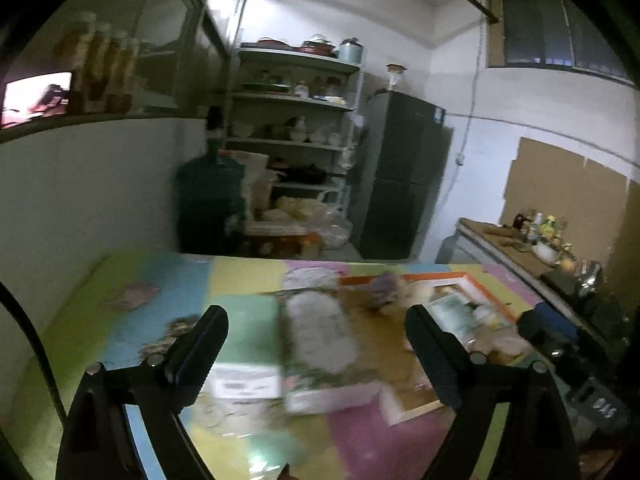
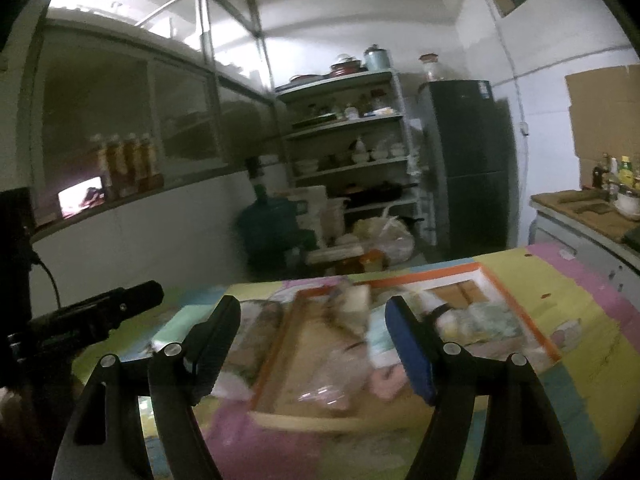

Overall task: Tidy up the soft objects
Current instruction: 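Move both tools back toward the leopard scrunchie and green plastic bag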

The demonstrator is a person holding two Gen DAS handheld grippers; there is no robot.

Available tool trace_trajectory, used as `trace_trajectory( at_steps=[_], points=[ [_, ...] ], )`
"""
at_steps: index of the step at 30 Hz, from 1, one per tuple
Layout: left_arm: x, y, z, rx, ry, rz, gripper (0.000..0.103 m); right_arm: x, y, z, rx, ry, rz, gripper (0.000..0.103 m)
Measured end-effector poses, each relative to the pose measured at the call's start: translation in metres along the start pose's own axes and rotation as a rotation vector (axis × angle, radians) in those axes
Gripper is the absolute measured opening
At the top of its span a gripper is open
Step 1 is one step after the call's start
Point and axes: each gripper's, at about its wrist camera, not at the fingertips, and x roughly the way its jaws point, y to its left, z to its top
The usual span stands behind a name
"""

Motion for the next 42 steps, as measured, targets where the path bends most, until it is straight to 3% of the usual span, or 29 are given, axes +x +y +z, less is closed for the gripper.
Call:
trace_trajectory(
  at_steps=[11, 23, 42],
  points=[
    [-0.032, 0.057, -0.021, -0.018, 0.009, 0.046, 0.087, 0.007, 0.07, -0.023, -0.065, 0.087, 0.116, 0.076],
    [-0.051, 0.104, -0.034, -0.06, 0.01, 0.087, 0.086, 0.043, 0.119, -0.064, -0.094, 0.279, 0.24, 0.076],
    [-0.043, 0.151, -0.047, -0.074, 0.054, 0.055, 0.086, 0.085, 0.148, -0.081, -0.14, 0.396, 0.207, 0.076]
  ],
)
